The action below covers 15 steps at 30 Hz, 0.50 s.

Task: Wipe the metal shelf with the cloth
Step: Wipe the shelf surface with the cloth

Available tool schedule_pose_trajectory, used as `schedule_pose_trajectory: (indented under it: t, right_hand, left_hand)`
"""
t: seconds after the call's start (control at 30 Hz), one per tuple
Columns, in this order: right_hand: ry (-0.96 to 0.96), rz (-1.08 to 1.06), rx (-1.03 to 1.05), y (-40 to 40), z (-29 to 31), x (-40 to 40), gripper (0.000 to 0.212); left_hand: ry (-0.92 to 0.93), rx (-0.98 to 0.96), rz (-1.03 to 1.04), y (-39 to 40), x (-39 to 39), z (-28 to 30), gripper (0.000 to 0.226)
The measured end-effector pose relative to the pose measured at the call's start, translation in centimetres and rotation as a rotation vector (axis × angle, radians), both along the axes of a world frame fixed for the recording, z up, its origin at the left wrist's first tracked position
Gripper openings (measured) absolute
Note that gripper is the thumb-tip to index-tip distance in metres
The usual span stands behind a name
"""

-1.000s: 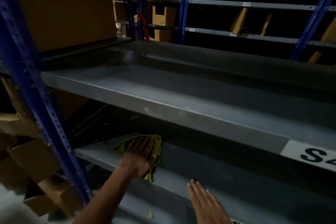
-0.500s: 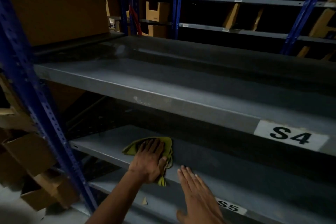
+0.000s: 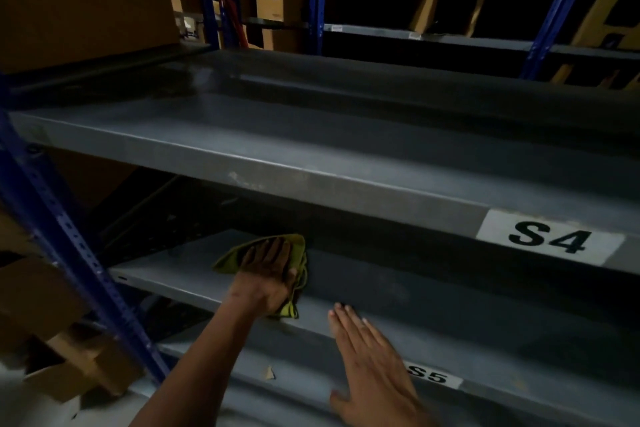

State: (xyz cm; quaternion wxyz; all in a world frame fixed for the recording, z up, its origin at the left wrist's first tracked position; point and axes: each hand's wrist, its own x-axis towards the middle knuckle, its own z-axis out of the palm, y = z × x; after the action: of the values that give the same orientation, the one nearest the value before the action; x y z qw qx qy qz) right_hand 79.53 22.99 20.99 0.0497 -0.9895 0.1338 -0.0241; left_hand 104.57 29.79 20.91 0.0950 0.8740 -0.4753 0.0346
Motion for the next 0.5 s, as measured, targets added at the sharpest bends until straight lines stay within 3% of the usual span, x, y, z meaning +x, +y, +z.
schedule_pose_trajectory:
  t: [0.33,0.5]
  right_hand:
    - [0.024,-0.076,0.001,0.5,-0.9,-0.1,0.106]
    - [-0.003,-0.084,0.009,0.4,-1.1,0.0,0.107]
  left_hand:
    - [0.005,0.065,-0.115,2.9,-3.5,-1.4,0.075]
    - [-0.024,0.07,-0.013,4.3,-0.5,-0.7,0.079]
